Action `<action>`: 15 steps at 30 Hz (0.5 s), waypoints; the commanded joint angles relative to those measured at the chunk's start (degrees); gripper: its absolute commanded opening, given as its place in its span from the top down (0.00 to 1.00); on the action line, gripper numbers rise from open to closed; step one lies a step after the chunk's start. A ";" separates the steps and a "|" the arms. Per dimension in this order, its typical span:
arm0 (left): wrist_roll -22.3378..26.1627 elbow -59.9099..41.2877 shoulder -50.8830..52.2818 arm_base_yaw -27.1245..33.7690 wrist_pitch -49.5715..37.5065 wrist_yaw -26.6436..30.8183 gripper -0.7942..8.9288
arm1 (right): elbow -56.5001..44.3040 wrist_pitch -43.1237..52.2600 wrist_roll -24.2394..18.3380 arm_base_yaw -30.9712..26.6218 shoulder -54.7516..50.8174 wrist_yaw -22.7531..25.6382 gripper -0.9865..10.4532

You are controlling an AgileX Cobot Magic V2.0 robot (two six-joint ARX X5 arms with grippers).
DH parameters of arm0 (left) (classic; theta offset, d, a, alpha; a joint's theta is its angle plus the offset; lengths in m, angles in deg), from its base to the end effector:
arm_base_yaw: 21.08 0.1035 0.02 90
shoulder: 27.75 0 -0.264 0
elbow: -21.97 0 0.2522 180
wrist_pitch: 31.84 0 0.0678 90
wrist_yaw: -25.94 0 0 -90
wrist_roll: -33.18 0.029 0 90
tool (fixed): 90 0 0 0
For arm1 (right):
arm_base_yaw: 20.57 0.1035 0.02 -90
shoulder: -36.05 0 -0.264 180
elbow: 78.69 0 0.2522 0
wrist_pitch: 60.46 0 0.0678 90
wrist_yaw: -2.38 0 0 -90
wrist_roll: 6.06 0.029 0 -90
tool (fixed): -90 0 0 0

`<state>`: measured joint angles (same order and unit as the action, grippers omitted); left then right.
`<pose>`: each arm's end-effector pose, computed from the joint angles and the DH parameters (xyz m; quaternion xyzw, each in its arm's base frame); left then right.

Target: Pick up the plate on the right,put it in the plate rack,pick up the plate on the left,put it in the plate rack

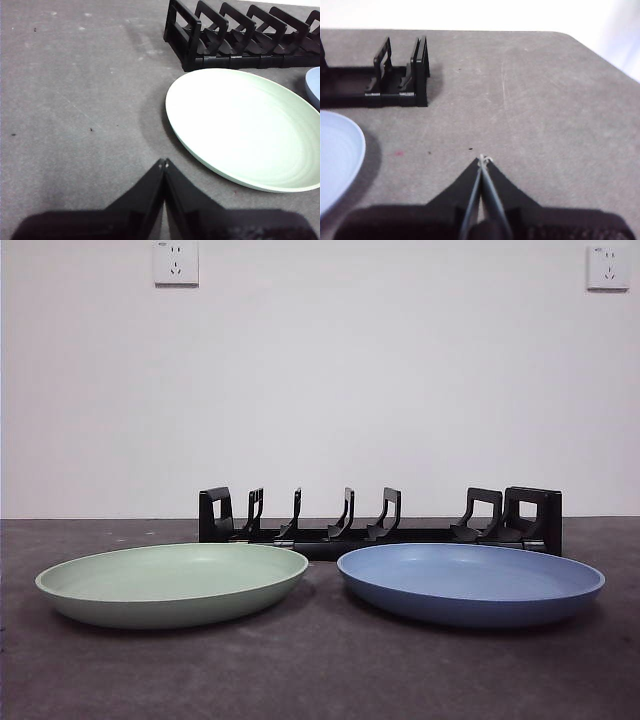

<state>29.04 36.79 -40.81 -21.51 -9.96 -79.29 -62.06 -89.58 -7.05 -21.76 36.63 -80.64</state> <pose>0.1048 -0.0084 0.1380 -0.0577 0.1780 -0.1278 0.9740 0.0924 -0.0054 0.1541 -0.0143 0.1143 -0.0698 0.9909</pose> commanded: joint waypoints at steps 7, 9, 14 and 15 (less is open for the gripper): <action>-3.08 1.53 -0.09 0.11 -1.31 -1.38 0.92 | 0.94 4.15 14.67 0.04 -0.04 -3.93 0.92; -3.15 3.56 -0.24 0.11 -1.03 -1.77 0.92 | 2.49 4.50 16.59 0.04 0.20 -4.66 0.92; -3.26 10.40 -2.47 0.11 2.34 -3.48 0.92 | 8.33 3.89 19.56 0.04 3.08 -7.58 0.92; -3.26 12.02 -3.37 0.07 3.13 -3.89 0.92 | 9.99 3.37 19.98 0.04 4.17 -8.52 0.92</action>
<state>26.46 48.11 -43.61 -21.51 -7.28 -82.78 -53.03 -86.41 10.89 -21.76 40.34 -88.73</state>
